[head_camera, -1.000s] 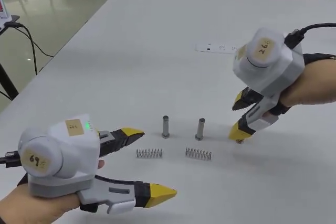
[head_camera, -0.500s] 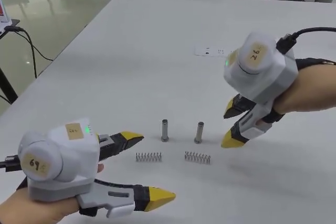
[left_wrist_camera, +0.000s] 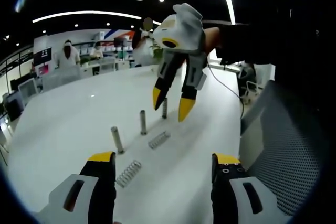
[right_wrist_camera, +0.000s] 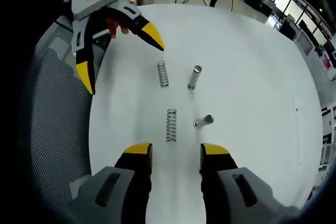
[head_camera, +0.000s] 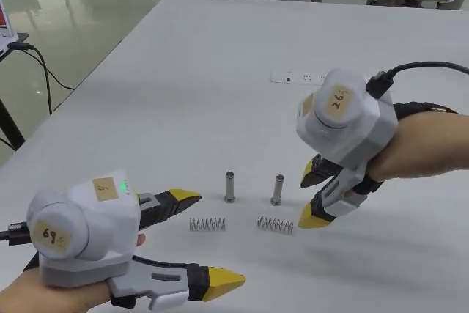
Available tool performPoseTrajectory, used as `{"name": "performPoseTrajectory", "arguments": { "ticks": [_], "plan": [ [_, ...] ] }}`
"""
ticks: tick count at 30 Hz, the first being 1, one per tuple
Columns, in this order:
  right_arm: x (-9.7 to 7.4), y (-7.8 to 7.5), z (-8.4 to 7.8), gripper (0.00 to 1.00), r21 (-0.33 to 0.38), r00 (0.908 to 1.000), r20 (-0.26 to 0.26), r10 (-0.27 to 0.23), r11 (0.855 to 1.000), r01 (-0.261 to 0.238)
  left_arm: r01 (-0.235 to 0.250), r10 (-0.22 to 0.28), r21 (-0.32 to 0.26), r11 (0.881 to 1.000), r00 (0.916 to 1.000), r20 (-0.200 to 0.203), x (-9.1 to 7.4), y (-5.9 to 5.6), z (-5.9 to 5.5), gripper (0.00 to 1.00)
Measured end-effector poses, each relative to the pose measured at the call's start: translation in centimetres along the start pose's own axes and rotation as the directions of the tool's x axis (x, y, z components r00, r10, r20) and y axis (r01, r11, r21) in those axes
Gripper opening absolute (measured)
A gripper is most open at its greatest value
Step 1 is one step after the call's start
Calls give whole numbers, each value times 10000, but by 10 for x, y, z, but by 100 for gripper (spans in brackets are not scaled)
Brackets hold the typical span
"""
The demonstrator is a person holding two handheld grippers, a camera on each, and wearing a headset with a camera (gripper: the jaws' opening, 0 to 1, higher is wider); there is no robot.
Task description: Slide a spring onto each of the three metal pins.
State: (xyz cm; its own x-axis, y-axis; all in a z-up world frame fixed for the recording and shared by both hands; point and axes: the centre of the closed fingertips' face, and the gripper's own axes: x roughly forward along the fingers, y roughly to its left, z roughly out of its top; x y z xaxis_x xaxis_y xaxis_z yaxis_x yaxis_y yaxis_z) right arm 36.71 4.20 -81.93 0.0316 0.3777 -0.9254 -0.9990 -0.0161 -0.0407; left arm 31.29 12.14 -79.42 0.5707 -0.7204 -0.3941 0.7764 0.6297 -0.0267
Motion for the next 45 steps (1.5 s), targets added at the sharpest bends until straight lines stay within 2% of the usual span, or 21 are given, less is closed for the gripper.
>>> {"name": "performPoseTrajectory", "arguments": {
  "ticks": [9, 23, 40, 45],
  "plan": [
    [15, 7, -1, 30, 138, 9995, -125, 289, 9995, -287, 3, -3, -3, 10000, 10000, 29, 0, -1, 0, 70],
    [36, 6, -6, 21, 388, 9986, -434, 317, 9988, -301, 38, -38, -48, 10000, 10000, -7, 1, -1, -1, 68],
    [47, 6, -7, 14, 317, 9972, -668, 345, 9990, -325, 99, -99, -34, 9999, 9999, -29, 1, -2, -1, 66],
    [47, 6, -7, 11, 53, 9968, -752, 253, 9997, -250, 90, -90, -40, 10000, 10000, -17, 1, -1, 0, 66]
  ]
}}
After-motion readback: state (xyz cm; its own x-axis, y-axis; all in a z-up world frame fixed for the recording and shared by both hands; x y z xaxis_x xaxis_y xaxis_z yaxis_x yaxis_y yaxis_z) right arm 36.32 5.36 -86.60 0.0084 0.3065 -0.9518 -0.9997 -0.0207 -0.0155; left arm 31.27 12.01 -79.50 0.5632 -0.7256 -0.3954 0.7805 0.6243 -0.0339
